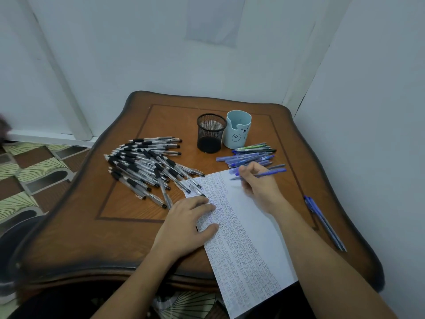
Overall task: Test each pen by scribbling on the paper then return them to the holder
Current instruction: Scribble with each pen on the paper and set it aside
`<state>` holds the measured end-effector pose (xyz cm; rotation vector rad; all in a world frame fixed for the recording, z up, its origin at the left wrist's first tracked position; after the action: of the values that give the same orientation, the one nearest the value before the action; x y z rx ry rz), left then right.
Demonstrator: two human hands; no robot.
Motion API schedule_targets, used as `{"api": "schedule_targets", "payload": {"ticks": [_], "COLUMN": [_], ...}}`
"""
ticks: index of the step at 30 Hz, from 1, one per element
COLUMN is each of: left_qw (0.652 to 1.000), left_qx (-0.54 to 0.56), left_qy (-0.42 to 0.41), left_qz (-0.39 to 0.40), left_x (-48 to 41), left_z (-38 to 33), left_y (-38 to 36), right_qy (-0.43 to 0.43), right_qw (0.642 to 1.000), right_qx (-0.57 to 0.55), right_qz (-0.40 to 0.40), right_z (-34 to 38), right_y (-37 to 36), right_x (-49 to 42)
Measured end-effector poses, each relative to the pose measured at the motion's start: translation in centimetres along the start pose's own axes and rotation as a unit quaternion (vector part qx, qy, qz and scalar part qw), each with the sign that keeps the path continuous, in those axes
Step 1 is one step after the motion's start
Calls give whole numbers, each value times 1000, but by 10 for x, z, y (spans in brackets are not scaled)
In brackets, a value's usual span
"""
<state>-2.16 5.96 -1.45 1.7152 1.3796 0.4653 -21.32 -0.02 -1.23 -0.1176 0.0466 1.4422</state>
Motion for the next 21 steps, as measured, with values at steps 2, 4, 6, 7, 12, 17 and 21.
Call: {"api": "schedule_targets", "payload": {"ticks": [2, 4, 6, 7, 12, 17, 21], "left_qw": [1000, 1000, 1000, 1000, 1000, 1000, 1000], "left_qx": [-2, -6, -7, -7, -8, -6, -6], "left_qy": [0, -4, -6, -8, -10, -8, -9], "left_qz": [2, 0, -1, -1, -2, 1, -2], "left_x": [0, 0, 0, 0, -1, 0, -1], "left_z": [0, 0, 0, 0, -1, 1, 2], "left_y": [0, -1, -1, -1, -1, -3, -4], "right_qy": [15, 26, 23, 23, 34, 88, 100], "right_qw": [1000, 999, 998, 998, 990, 979, 978], "right_qx": [18, 35, 52, 64, 133, 177, 182], "right_qz": [-5, 1, 6, 3, -29, -56, -35], "right_z": [-1, -5, -14, -17, -18, -7, -7], "right_y": [-3, -9, -11, -10, -2, -2, -6], "right_x": [-2, -4, -2, -2, -5, 0, -2]}}
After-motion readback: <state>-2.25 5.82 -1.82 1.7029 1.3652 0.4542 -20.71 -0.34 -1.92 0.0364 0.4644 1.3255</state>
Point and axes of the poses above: each hand's wrist, its own x-axis away from the middle knuckle, its own y-axis out of the back of the hand, z = x × y, the point moved 10 cm from there along -x, towards the middle knuckle, and after that the axes turned 11 degrees about y, right-handed, at the moved point
